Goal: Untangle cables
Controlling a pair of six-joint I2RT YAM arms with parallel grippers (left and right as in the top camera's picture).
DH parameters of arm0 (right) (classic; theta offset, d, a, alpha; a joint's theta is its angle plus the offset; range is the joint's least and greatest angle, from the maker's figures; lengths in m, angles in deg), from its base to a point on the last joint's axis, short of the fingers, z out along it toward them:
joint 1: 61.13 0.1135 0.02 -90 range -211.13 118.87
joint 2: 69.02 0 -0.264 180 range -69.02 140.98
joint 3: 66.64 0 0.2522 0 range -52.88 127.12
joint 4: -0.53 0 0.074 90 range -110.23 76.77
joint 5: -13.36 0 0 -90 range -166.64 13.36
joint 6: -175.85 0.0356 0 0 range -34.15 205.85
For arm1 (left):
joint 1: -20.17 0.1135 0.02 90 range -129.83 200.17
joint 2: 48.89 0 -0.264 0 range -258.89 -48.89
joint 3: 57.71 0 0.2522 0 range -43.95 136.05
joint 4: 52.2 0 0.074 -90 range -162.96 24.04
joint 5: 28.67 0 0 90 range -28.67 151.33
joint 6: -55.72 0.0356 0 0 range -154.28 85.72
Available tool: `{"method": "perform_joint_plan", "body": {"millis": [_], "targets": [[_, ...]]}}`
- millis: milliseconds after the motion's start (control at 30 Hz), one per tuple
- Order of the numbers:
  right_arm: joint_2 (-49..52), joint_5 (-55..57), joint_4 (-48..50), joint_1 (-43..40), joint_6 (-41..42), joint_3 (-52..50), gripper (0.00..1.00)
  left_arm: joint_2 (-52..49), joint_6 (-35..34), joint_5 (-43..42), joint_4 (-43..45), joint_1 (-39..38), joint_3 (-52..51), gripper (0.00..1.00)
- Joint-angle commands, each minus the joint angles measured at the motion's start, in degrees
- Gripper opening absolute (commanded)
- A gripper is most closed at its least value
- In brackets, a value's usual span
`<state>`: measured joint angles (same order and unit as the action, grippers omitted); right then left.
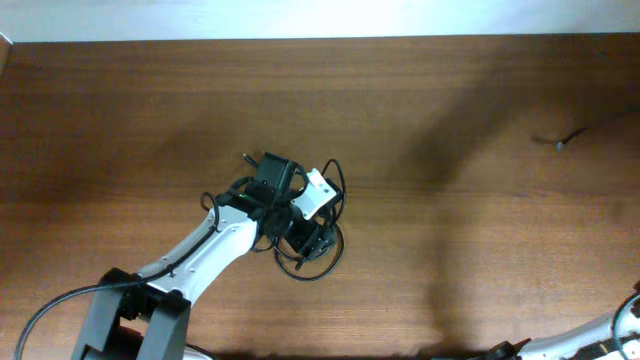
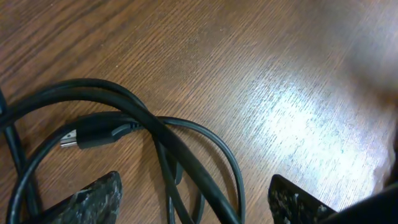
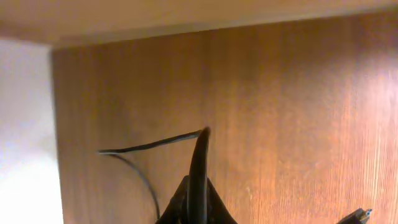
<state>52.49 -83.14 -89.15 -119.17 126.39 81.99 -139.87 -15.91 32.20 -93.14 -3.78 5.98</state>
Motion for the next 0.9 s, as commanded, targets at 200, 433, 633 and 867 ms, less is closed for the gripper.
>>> {"method": "perform_joint_plan", "body": {"millis": [200, 433, 633, 867], "targets": [[5.6, 3.5, -5.1, -0.9, 5.6, 0.4, 0.99, -0.2, -0.8, -0.6, 0.2, 0.1, 0.4, 0.77], [5.6, -44.9, -7.1, 11.6, -36.4, 0.4, 0.99, 0.8, -2.3, -0.7, 0.9, 0.1, 5.7, 0.75], [5.6, -22.6, -18.3, 40.0, -52.3, 0.4, 0.99, 3.7, -3.8, 16.5, -16.3, 0.1, 28.5, 0.72], [1.4, -16.8, -21.4, 59.3, -50.8, -6.0, 0.99, 22.6, -17.5, 29.5, -28.4, 22.0, 35.4, 0.72]]}}
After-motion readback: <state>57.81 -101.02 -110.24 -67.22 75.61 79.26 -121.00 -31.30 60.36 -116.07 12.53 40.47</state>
